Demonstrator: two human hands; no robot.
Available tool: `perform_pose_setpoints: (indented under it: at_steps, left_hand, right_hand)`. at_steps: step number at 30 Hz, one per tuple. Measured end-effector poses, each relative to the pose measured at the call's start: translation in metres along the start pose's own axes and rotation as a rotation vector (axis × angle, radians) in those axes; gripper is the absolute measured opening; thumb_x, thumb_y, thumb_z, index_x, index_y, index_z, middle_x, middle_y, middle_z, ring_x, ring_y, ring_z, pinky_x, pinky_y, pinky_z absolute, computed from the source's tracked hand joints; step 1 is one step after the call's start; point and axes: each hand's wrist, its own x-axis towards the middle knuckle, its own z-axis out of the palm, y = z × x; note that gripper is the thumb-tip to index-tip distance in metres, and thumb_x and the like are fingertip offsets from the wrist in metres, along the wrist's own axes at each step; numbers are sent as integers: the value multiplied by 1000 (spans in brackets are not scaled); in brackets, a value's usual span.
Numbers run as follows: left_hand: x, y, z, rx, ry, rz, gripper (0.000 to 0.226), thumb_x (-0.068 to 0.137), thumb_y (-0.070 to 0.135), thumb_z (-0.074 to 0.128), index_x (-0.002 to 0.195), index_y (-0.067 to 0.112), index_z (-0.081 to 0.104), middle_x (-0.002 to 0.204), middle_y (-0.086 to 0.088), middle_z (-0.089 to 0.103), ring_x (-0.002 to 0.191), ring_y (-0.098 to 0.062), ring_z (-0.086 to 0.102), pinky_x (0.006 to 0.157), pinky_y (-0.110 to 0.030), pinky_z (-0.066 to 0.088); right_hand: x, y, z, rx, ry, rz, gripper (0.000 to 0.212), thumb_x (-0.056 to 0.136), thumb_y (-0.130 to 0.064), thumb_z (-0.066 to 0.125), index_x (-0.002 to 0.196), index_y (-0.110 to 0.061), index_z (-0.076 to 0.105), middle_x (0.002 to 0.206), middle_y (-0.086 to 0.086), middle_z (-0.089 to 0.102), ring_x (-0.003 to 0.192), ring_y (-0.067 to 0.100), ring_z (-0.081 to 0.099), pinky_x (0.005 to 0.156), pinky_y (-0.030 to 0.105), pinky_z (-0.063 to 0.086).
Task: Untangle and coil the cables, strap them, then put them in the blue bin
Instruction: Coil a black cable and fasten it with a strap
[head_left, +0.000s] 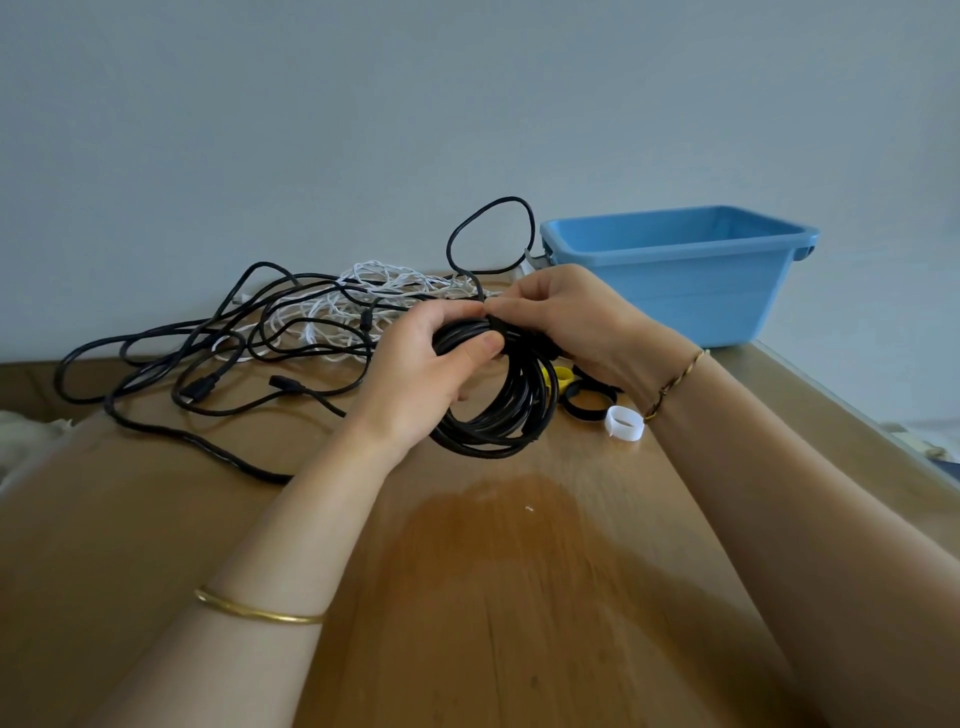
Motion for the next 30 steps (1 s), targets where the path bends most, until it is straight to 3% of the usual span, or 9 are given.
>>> perform_pose_setpoints:
  at_steps: [3, 6, 9, 11, 14, 19, 24, 27, 30]
  left_hand:
    - [-1, 1, 0, -31, -6, -23, 25, 90, 12, 63, 113, 19, 60, 53, 18, 58, 47, 4, 53, 49, -15, 42]
    - [0, 1, -2, -78, 16, -50, 22, 91, 10, 60, 113, 14, 63, 51, 17, 59, 43, 1, 50, 53, -22, 44]
    - [2, 0, -6, -89, 66, -77, 17, 92, 10, 59, 108, 14, 64, 49, 16, 58, 40, -2, 43, 57, -30, 45]
    - [3, -1, -7, -76, 87, -82, 18, 93, 11, 58, 109, 12, 65, 48, 16, 57, 39, -3, 42, 54, -27, 43]
    - [4, -3, -7, -59, 111, -85, 18, 93, 12, 58, 110, 11, 64, 45, 15, 54, 40, -2, 45, 50, -21, 44]
    - [6, -6, -5, -57, 107, -76, 19, 94, 14, 57, 111, 9, 64, 64, 4, 55, 42, -2, 43, 52, -22, 45]
    - [7, -7, -2, -41, 113, -61, 16, 96, 13, 52, 107, 10, 63, 77, -6, 57, 44, -1, 43, 52, -24, 44]
    - [7, -8, 0, -29, 110, -72, 19, 95, 12, 51, 108, 9, 64, 78, -2, 57, 45, 0, 44, 49, -19, 42]
    - [6, -7, 0, -45, 80, -46, 20, 97, 15, 51, 112, 9, 62, 76, -2, 58, 45, -3, 42, 54, -25, 43]
  right_hand:
    - [-3, -3, 1, -63, 18, -16, 23, 89, -22, 63, 87, -1, 70, 78, 15, 62, 71, 22, 53, 72, 36, 47]
    - [-6, -6, 2, -159, 54, -77, 28, 94, -22, 54, 96, 1, 70, 83, 14, 65, 72, 25, 56, 75, 33, 48]
    - [-12, -11, 3, -224, 118, -153, 32, 97, -23, 45, 103, -1, 67, 97, 16, 67, 92, 24, 63, 86, 37, 48]
    - [-19, -13, 5, -226, 101, -204, 31, 94, -27, 50, 97, 0, 66, 92, 15, 66, 83, 15, 60, 84, 39, 48]
    - [-25, -10, 8, -409, 80, -304, 21, 83, -26, 66, 95, -9, 66, 89, 2, 66, 86, 8, 59, 78, 25, 46]
    - [-23, 1, 12, -599, 289, -553, 6, 78, -10, 67, 83, -7, 69, 99, 4, 61, 93, 25, 56, 77, 37, 47]
    - [-27, 7, 22, -904, 356, -761, 3, 69, -12, 70, 69, -10, 67, 85, 4, 63, 84, 32, 57, 68, 36, 45]
    - [-27, 5, 27, -974, 296, -775, 2, 68, -11, 69, 69, -11, 67, 80, 3, 62, 81, 29, 58, 67, 34, 44]
    - [-28, -3, 21, -754, 249, -647, 12, 79, -15, 61, 78, -7, 70, 87, 5, 61, 84, 26, 57, 69, 40, 48]
